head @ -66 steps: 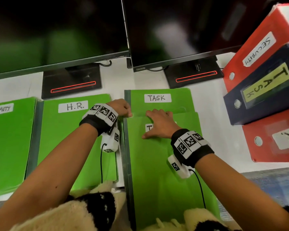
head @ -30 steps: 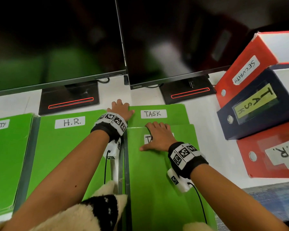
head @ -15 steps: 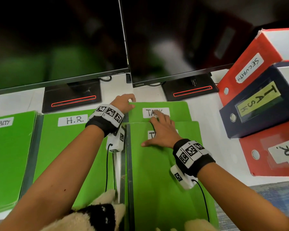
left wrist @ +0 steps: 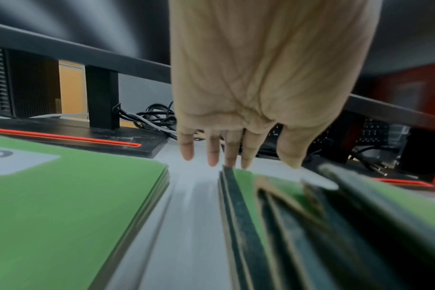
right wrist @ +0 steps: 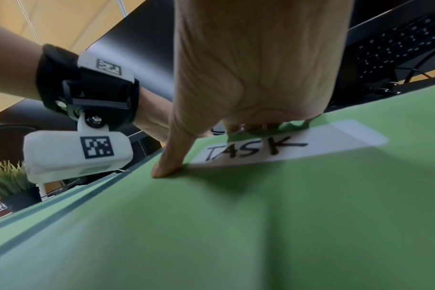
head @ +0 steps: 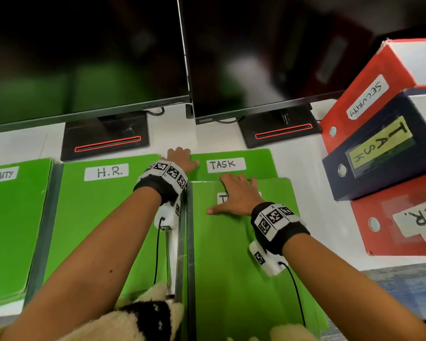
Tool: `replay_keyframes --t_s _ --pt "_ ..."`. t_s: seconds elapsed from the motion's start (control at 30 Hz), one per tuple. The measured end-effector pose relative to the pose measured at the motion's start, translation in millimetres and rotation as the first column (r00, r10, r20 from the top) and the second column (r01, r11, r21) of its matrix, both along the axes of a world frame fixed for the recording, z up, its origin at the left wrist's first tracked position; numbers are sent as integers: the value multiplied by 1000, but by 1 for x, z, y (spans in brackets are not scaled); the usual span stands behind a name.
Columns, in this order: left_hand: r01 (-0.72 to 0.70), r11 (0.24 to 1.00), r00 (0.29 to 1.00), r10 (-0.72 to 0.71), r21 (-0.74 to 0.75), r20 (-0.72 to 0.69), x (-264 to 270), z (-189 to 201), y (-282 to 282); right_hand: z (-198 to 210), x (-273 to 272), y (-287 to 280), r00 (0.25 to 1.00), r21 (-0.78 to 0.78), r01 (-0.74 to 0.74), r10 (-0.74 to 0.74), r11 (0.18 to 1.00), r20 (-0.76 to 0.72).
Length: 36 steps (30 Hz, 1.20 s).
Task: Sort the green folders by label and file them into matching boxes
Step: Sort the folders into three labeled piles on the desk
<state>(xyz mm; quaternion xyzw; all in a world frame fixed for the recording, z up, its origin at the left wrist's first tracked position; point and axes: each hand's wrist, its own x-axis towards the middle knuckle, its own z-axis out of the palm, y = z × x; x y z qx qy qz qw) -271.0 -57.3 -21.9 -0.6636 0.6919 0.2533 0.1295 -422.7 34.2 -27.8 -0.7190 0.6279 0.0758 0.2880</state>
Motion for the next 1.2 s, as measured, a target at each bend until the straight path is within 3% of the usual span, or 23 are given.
replay_keyframes --t_s 0.13,0.3,0.4,0.57,0.73,0.8,0.87,0.93,1.07,1.2 --pt "-85 994 986 75 -64 -149 2 -1 1 -2 -2 1 1000 -15 -11 11 1000 -8" --pt "-86 971 968 29 -224 -247 2 17 2 0 -4 4 999 -97 26 -21 995 44" --pt "-116 980 944 58 -163 -325 5 28 1 7 -6 4 998 -151 29 -20 988 64" --pt "37 997 963 -17 71 -268 9 36 7 11 -8 2 998 -181 34 -22 983 66" --pt "79 972 994 -60 220 -89 -3 30 16 10 -5 0 997 -184 41 -27 982 75" --pt "83 979 986 -53 185 -159 -2 25 15 7 -6 0 990 -156 84 -65 984 122" --pt "49 995 980 -29 92 -198 0 18 11 2 -6 1 996 -126 61 -53 990 69" --pt "8 999 991 -2 39 -136 -1 13 9 -2 -7 1 999 -105 32 -32 994 -5" --pt "-66 998 997 67 19 -48 -3 3 10 -7 -6 5 999 -83 41 -41 996 3" --pt "-146 988 972 133 -52 -196 -4 6 6 -11 -7 9 999 -81 33 -32 996 13"
